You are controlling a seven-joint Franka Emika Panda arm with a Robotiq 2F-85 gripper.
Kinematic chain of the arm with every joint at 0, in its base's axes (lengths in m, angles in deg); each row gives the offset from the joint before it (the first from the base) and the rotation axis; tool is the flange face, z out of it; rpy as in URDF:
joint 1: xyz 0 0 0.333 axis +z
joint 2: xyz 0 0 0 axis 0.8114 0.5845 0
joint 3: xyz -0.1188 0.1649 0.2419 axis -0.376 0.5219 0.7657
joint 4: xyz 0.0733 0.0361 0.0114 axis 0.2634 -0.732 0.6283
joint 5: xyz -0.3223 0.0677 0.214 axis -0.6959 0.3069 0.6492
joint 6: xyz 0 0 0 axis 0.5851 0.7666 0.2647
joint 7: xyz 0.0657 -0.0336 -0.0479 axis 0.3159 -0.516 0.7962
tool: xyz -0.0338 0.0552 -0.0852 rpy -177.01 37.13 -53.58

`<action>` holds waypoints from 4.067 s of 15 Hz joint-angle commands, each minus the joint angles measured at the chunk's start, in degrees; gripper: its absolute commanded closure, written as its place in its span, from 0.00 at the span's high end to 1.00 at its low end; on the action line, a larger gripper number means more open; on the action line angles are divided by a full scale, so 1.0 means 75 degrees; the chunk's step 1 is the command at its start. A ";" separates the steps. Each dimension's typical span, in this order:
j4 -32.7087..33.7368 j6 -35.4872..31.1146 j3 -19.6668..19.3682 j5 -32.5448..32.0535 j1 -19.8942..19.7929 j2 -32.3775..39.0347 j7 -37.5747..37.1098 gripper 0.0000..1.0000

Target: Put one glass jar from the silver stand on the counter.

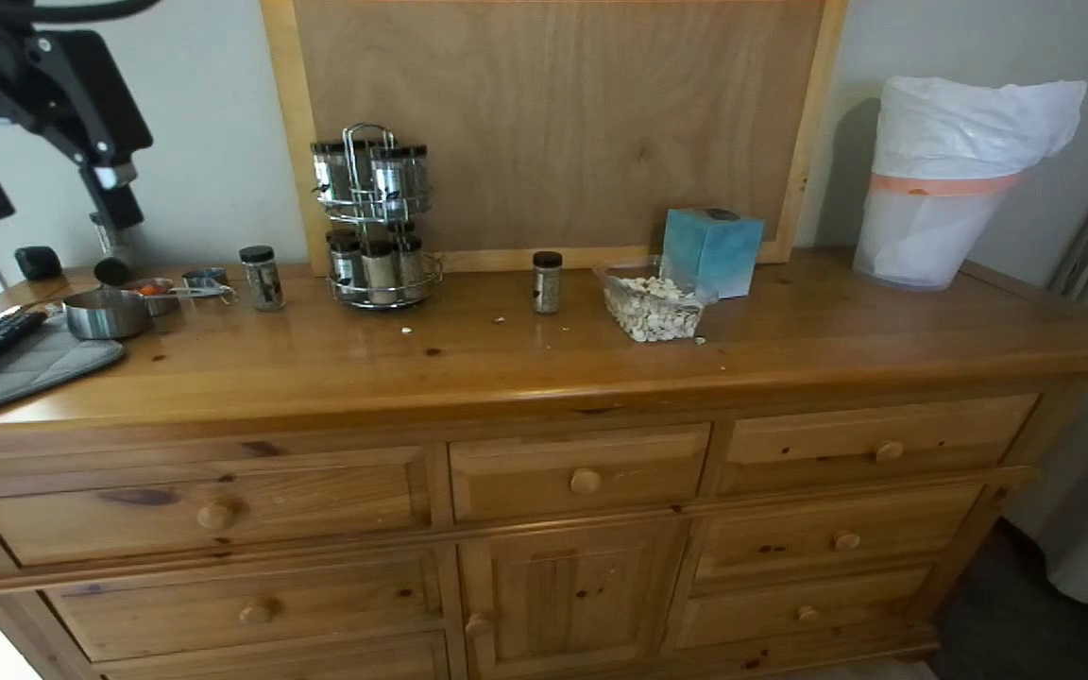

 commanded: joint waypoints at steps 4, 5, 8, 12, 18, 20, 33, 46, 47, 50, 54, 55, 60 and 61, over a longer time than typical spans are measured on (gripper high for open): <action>0.1624 -0.0768 -0.0148 -0.0257 -0.0233 0.1588 0.0230 1.00; 0.1879 -0.0814 -0.0215 -0.0286 -0.0217 0.1781 0.0445 1.00; 0.2511 -0.1276 -0.0398 -0.0431 -0.0167 0.2316 0.1201 1.00; 0.3301 -0.1667 -0.0601 -0.0038 -0.0070 0.2978 0.2183 1.00; 0.2817 -0.1614 -0.0495 -0.0238 -0.0163 0.2623 0.1769 1.00; 0.2817 -0.1614 -0.0494 -0.0238 -0.0162 0.2622 0.1768 1.00; 0.3368 -0.2922 -0.0690 0.0514 0.0071 0.3660 0.3868 1.00; 0.5506 -0.3302 -0.0313 0.2677 -0.0626 0.6126 0.4954 1.00; 0.5638 -0.3316 -0.0255 0.2764 -0.0684 0.6269 0.4925 1.00; 0.6063 -0.3405 -0.0141 0.2703 -0.0793 0.6679 0.4627 1.00; 0.6525 -0.3628 -0.0009 0.2582 -0.0885 0.7127 0.4129 1.00; 0.6613 -0.3702 0.0024 0.2538 -0.0894 0.7229 0.4054 1.00; 0.6959 -0.4018 0.0129 0.2292 -0.0848 0.7655 0.3643 1.00; 0.7017 -0.3961 0.0148 0.2273 -0.0841 0.7691 0.3519 1.00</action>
